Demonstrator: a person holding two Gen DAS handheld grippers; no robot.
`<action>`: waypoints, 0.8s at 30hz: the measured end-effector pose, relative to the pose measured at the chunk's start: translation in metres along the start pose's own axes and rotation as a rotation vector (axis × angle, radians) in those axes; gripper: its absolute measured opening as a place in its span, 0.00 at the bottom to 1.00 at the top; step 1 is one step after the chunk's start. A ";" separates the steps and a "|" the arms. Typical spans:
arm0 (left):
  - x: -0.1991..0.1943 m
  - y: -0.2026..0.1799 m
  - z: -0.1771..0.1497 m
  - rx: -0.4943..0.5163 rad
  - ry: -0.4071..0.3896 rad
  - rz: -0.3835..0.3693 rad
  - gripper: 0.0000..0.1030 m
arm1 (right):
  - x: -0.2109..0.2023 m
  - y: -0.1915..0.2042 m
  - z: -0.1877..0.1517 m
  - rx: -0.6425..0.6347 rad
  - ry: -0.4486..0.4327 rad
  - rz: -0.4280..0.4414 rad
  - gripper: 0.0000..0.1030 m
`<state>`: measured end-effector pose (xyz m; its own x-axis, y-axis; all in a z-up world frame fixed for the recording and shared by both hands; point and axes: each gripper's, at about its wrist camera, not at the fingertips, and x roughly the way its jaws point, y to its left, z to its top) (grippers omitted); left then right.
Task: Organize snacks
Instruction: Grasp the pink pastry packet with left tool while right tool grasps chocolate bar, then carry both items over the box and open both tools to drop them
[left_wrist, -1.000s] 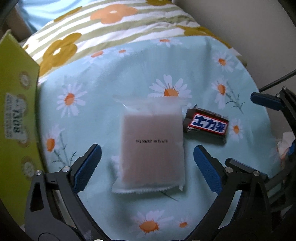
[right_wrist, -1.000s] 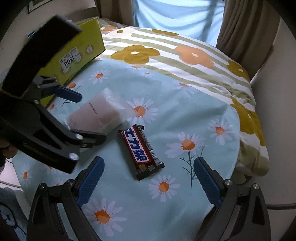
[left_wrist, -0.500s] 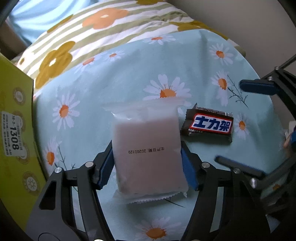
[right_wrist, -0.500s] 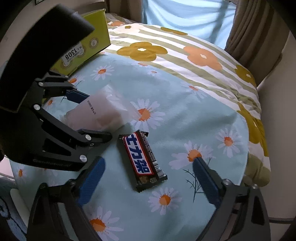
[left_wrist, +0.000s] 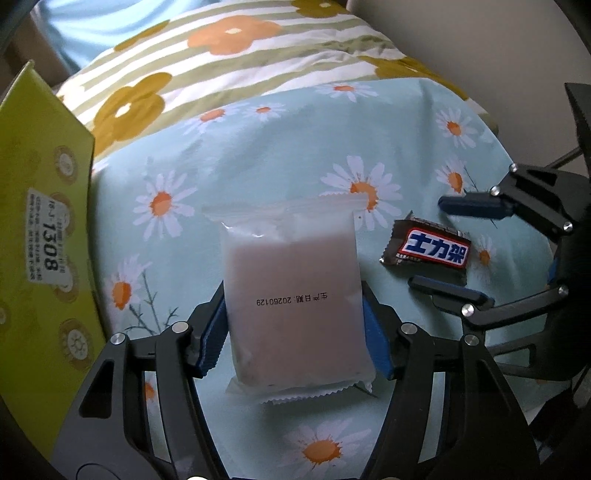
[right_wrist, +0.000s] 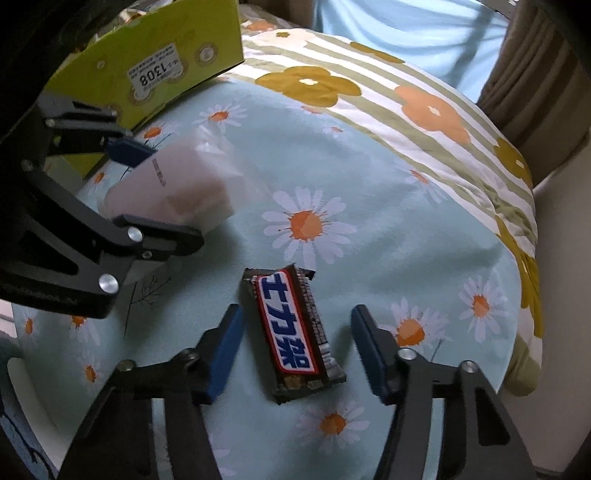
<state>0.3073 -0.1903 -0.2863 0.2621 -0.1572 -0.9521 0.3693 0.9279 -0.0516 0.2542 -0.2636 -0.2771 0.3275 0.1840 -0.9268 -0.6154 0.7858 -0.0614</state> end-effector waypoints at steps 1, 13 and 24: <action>-0.002 0.001 0.000 -0.004 -0.002 0.001 0.59 | 0.000 0.001 0.000 -0.005 -0.001 0.004 0.38; -0.025 0.004 -0.002 -0.035 -0.046 0.006 0.59 | -0.008 0.006 0.002 0.031 -0.021 0.008 0.27; -0.103 0.027 -0.008 -0.149 -0.180 0.012 0.59 | -0.079 0.001 0.023 0.163 -0.168 0.024 0.27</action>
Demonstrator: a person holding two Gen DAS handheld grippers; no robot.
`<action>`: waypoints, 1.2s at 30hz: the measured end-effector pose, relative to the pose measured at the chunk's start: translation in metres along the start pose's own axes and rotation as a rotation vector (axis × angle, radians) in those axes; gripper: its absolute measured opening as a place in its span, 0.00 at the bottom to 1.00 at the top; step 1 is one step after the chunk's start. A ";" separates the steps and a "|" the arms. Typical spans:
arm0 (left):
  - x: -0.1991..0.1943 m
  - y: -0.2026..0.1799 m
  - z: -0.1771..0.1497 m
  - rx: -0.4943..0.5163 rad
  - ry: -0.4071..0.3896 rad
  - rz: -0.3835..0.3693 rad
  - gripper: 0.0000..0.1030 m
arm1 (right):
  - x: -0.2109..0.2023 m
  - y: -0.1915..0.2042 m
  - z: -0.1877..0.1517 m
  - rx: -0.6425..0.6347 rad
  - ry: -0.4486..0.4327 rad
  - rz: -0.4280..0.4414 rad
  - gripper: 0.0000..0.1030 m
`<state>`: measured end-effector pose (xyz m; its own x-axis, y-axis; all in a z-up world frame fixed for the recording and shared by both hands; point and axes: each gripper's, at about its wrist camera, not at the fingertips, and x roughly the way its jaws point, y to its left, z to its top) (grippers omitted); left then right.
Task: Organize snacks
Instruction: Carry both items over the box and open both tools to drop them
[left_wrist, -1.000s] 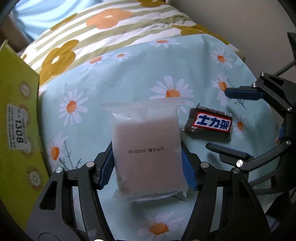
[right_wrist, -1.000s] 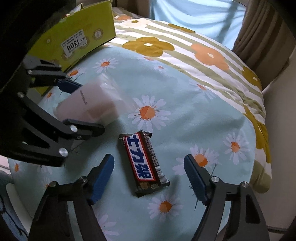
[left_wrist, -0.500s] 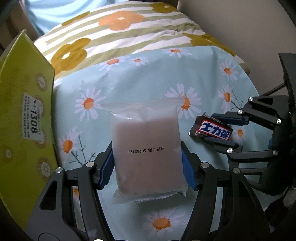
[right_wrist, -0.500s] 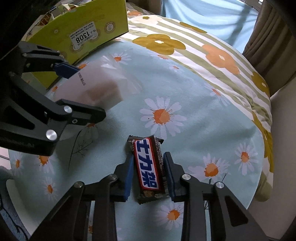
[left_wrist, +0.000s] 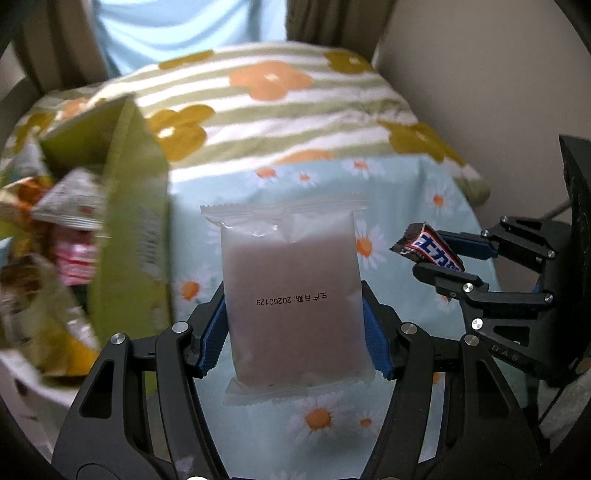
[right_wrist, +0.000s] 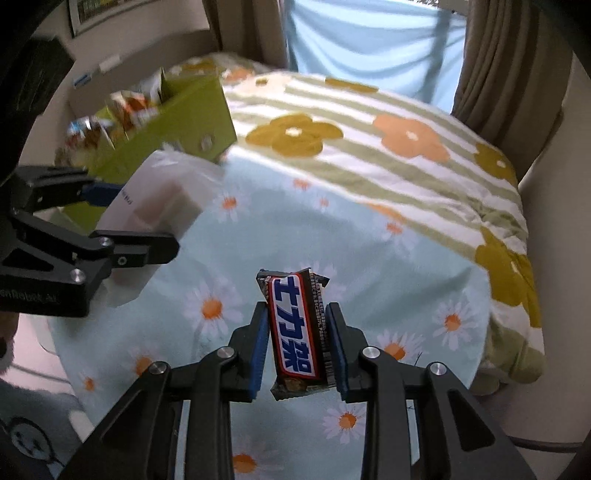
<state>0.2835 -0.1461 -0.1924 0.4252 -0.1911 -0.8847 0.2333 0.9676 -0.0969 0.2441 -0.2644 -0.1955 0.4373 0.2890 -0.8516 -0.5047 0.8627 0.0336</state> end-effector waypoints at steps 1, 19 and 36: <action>-0.012 0.005 0.001 -0.016 -0.020 0.002 0.59 | -0.006 0.002 0.004 0.004 -0.012 0.005 0.27; -0.129 0.174 0.033 -0.144 -0.198 0.046 0.59 | -0.057 0.122 0.125 -0.016 -0.231 0.052 0.27; -0.081 0.320 0.045 -0.102 -0.052 0.000 0.65 | 0.014 0.207 0.187 0.145 -0.198 0.044 0.27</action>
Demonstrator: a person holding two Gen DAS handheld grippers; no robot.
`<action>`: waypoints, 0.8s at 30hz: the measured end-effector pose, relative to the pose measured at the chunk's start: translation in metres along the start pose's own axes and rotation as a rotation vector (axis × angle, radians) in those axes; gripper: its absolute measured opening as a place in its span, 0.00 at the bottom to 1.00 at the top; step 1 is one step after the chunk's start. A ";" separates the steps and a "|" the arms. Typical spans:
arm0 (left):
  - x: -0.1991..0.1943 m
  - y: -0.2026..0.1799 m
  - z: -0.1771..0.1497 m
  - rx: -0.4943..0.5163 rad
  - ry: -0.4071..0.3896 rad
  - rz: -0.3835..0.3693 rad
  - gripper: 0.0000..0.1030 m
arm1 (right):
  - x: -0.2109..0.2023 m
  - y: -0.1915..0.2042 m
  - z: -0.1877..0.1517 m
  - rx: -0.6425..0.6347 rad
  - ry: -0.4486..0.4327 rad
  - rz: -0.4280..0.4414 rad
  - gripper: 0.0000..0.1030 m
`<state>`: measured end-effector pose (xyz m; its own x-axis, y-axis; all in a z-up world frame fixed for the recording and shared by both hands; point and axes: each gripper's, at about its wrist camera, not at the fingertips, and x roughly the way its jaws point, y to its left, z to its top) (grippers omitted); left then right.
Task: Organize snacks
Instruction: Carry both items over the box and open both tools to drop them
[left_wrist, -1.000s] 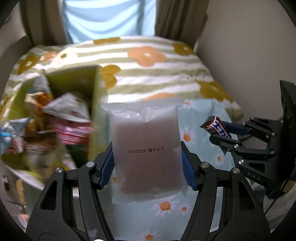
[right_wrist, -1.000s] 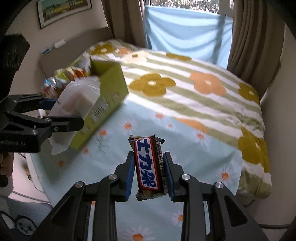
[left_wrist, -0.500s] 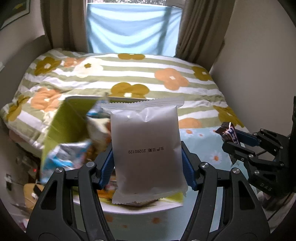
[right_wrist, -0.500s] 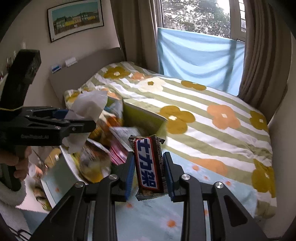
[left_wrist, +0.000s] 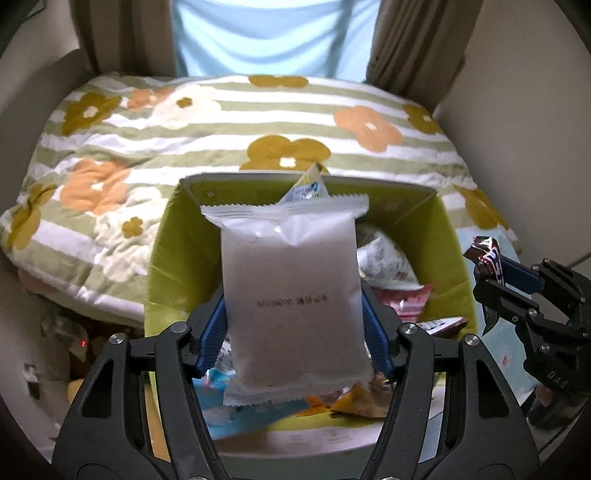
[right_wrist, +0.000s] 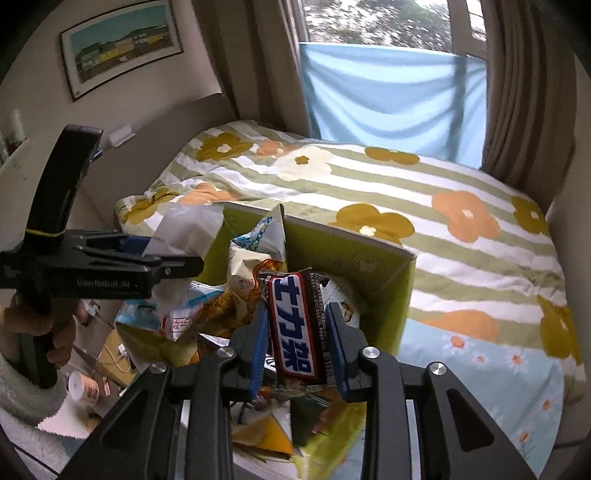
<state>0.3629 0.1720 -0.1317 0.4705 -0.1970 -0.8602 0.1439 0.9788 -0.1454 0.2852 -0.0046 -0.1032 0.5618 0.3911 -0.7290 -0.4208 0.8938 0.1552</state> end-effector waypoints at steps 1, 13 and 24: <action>0.001 0.001 -0.001 0.004 0.002 -0.020 0.70 | 0.001 0.002 -0.001 0.011 0.003 -0.005 0.27; -0.012 0.023 -0.021 0.038 -0.013 -0.056 1.00 | 0.007 0.009 -0.002 0.073 0.045 -0.058 0.27; -0.023 0.022 -0.034 0.044 -0.025 -0.005 1.00 | 0.028 0.017 0.012 0.117 0.079 -0.048 0.83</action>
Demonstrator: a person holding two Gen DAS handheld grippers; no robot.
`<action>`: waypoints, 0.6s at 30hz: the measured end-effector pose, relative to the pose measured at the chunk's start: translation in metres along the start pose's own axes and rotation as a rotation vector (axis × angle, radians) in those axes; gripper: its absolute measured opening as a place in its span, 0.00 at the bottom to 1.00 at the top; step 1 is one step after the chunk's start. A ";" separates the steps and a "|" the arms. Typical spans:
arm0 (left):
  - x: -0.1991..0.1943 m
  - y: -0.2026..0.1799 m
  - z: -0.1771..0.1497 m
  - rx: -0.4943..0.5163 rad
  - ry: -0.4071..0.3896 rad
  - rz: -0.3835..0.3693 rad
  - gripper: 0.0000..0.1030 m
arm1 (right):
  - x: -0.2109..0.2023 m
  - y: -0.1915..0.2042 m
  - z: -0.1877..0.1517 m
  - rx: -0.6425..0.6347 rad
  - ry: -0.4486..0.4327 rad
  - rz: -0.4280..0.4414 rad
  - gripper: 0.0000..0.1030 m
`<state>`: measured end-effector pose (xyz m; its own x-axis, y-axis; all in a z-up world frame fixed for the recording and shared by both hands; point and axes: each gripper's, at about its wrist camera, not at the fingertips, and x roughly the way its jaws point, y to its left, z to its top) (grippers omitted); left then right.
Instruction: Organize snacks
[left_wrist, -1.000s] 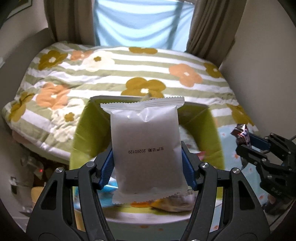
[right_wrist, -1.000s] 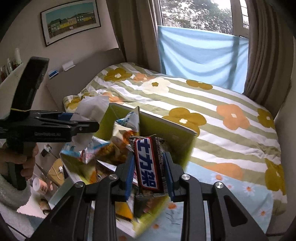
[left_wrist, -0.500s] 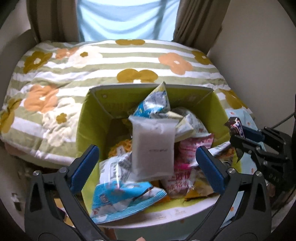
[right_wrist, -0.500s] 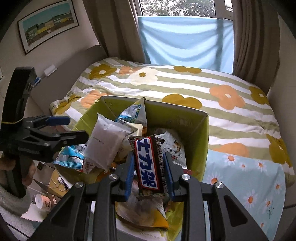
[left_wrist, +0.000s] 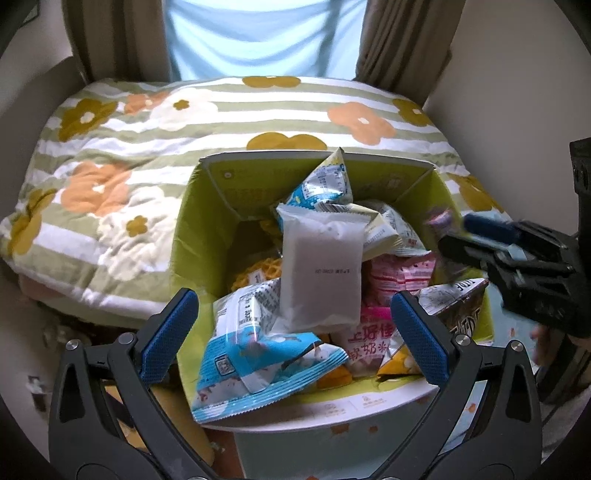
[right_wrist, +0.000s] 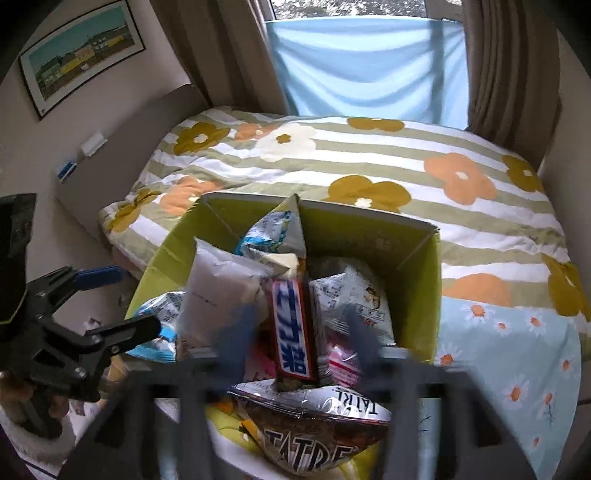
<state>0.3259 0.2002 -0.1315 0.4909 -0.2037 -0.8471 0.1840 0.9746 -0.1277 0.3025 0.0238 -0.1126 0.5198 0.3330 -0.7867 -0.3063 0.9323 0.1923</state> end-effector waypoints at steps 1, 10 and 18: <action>0.000 0.000 -0.001 -0.001 0.001 -0.002 1.00 | -0.002 0.001 -0.001 -0.002 -0.008 -0.008 0.96; 0.003 -0.007 -0.009 0.055 0.016 -0.017 1.00 | -0.015 -0.005 -0.017 0.081 -0.027 -0.079 0.97; -0.030 -0.023 -0.018 0.058 -0.044 0.004 1.00 | -0.049 0.001 -0.024 0.070 -0.068 -0.084 0.97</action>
<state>0.2912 0.1856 -0.1123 0.5287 -0.2052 -0.8236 0.2306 0.9686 -0.0934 0.2572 0.0050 -0.0881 0.5951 0.2604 -0.7603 -0.2046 0.9640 0.1700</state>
